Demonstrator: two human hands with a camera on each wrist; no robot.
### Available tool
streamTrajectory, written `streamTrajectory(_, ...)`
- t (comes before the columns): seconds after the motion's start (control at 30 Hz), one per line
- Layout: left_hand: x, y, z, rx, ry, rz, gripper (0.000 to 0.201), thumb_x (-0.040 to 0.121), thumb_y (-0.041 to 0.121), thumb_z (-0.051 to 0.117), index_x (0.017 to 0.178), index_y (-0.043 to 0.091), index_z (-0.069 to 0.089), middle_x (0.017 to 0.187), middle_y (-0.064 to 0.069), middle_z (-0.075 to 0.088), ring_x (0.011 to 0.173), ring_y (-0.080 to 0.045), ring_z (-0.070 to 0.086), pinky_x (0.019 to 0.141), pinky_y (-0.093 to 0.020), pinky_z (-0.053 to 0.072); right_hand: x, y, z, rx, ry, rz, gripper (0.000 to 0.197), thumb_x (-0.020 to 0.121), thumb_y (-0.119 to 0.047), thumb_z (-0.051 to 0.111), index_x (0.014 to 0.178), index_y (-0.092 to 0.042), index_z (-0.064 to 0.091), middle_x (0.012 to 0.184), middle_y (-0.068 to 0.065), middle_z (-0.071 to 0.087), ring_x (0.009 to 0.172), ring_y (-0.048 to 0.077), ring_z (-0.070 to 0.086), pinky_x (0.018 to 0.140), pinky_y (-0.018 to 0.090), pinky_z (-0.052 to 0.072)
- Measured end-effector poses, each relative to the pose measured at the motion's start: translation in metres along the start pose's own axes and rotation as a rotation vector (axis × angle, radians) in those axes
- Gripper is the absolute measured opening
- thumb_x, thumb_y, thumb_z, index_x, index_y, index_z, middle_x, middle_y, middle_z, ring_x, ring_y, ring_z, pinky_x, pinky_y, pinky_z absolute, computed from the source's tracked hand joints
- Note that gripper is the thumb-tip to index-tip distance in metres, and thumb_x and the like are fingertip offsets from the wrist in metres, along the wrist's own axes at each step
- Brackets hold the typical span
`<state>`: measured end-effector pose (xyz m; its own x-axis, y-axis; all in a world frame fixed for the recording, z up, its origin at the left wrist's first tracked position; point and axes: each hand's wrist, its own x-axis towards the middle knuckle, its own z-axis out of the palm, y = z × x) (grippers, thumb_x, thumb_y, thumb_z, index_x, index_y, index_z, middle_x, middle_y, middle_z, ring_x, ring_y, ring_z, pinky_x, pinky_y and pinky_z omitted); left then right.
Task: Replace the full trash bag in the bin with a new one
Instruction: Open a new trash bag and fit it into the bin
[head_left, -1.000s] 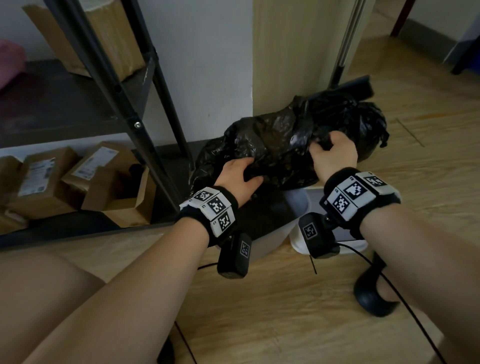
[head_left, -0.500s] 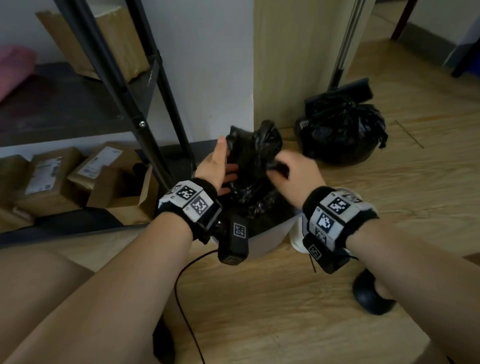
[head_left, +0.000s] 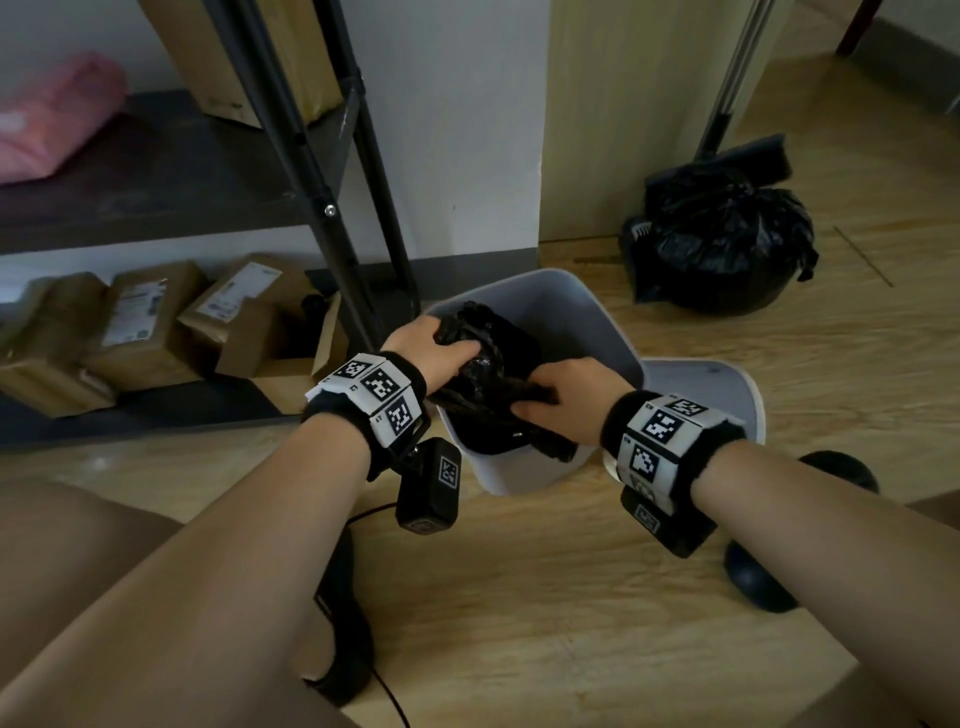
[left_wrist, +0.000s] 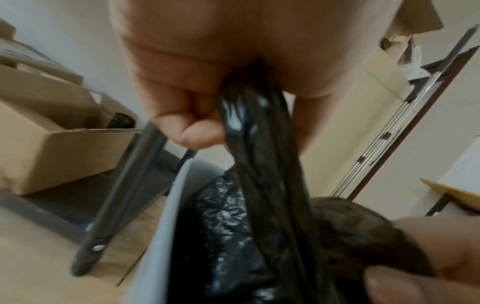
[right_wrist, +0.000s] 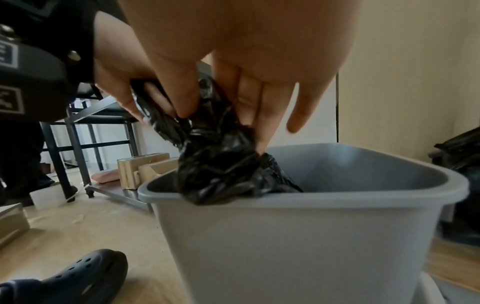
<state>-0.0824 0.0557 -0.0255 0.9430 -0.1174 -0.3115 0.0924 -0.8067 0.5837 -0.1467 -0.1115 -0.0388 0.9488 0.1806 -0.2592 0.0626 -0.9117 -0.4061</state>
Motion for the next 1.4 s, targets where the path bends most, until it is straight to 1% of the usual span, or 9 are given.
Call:
streamTrajectory(0.1,-0.003,-0.012,-0.001,-0.009,-0.051,-0.008,0.032,0.088,0.045,0.055,0.099,0.015,0.061,0.077,0.005,0.058,0.075,-0.014,0.056,0.061,-0.021,0.04,0.0,-0.005,0.007,0.109,-0.101,0.029,0.029,0.09,-0.037,0.055,0.062,-0.03,0.049,0.068,-0.009,0.053,0.08,0.019,0.058,0.071,0.027,0.04)
streamTrajectory(0.2,-0.006,-0.016,-0.005,0.011,-0.005,-0.042,0.026,0.094,0.033,0.049,0.084,0.012,0.059,0.066,0.004,0.051,0.072,-0.016,0.052,0.061,-0.025,0.038,0.004,-0.007,0.008,0.227,0.022,0.102,0.026,0.093,-0.031,0.05,0.087,-0.011,0.066,0.089,0.009,0.067,0.093,0.027,0.062,0.077,0.03,0.044)
streamTrajectory(0.37,-0.004,-0.028,-0.008,-0.159,0.04,-0.167,0.022,0.094,0.015,0.042,0.09,0.005,0.062,0.098,-0.019,0.067,0.098,-0.037,0.063,0.09,-0.045,0.052,0.015,0.012,-0.001,0.368,0.239,0.287,0.029,0.094,-0.022,0.046,0.098,-0.004,0.067,0.107,0.017,0.067,0.103,0.033,0.06,0.08,0.03,0.04)
streamTrajectory(0.53,-0.005,-0.026,-0.001,-0.454,-0.01,-0.247,0.008,0.09,0.017,0.05,0.087,0.01,0.052,0.099,-0.018,0.063,0.094,-0.037,0.065,0.086,-0.053,0.055,0.015,0.011,-0.002,0.483,0.168,0.25,0.025,0.094,-0.021,0.047,0.094,-0.003,0.064,0.097,0.016,0.062,0.094,0.027,0.056,0.076,0.027,0.034)
streamTrajectory(0.67,-0.008,-0.022,0.004,-0.739,-0.196,-0.38,0.067,0.066,0.05,0.072,0.119,0.013,0.054,0.108,-0.013,0.068,0.095,-0.033,0.068,0.084,-0.055,0.054,0.011,-0.007,0.002,0.635,0.073,0.226,0.032,0.096,-0.023,0.043,0.105,-0.002,0.065,0.104,0.012,0.063,0.104,0.026,0.057,0.085,0.03,0.039)
streamTrajectory(0.87,-0.008,-0.028,0.009,-0.331,-0.133,-0.174,0.029,0.071,0.027,0.075,0.095,0.015,0.064,0.101,-0.015,0.07,0.096,-0.032,0.068,0.09,-0.044,0.054,-0.004,-0.039,0.016,0.745,-0.312,0.192,0.016,0.088,-0.039,0.057,0.088,-0.025,0.064,0.083,-0.003,0.065,0.074,0.011,0.06,0.069,0.022,0.047)
streamTrajectory(1.13,-0.013,-0.024,-0.01,0.108,0.066,0.082,0.022,0.093,0.012,0.043,0.104,0.008,0.062,0.104,-0.014,0.061,0.107,-0.031,0.058,0.081,-0.029,0.041,0.018,-0.011,0.02,0.506,0.116,0.312,0.027,0.092,-0.024,0.051,0.101,-0.007,0.07,0.104,0.015,0.07,0.102,0.03,0.062,0.092,0.036,0.049)
streamTrajectory(1.23,-0.017,-0.014,-0.019,0.33,0.198,0.239,0.026,0.092,0.014,0.043,0.107,0.01,0.065,0.121,-0.012,0.053,0.113,-0.029,0.052,0.097,-0.033,0.04,0.026,-0.001,0.004,0.407,0.077,0.309,0.026,0.092,-0.02,0.052,0.109,-0.01,0.069,0.115,0.013,0.068,0.111,0.03,0.06,0.1,0.039,0.046)
streamTrajectory(1.4,-0.017,-0.007,-0.019,0.042,0.176,0.218,0.018,0.09,0.007,0.042,0.082,0.004,0.058,0.09,-0.01,0.063,0.087,-0.025,0.063,0.079,-0.032,0.051,0.029,0.011,0.009,0.189,-0.122,0.311,0.029,0.093,-0.02,0.05,0.115,-0.011,0.067,0.123,0.012,0.064,0.117,0.028,0.055,0.099,0.033,0.041)
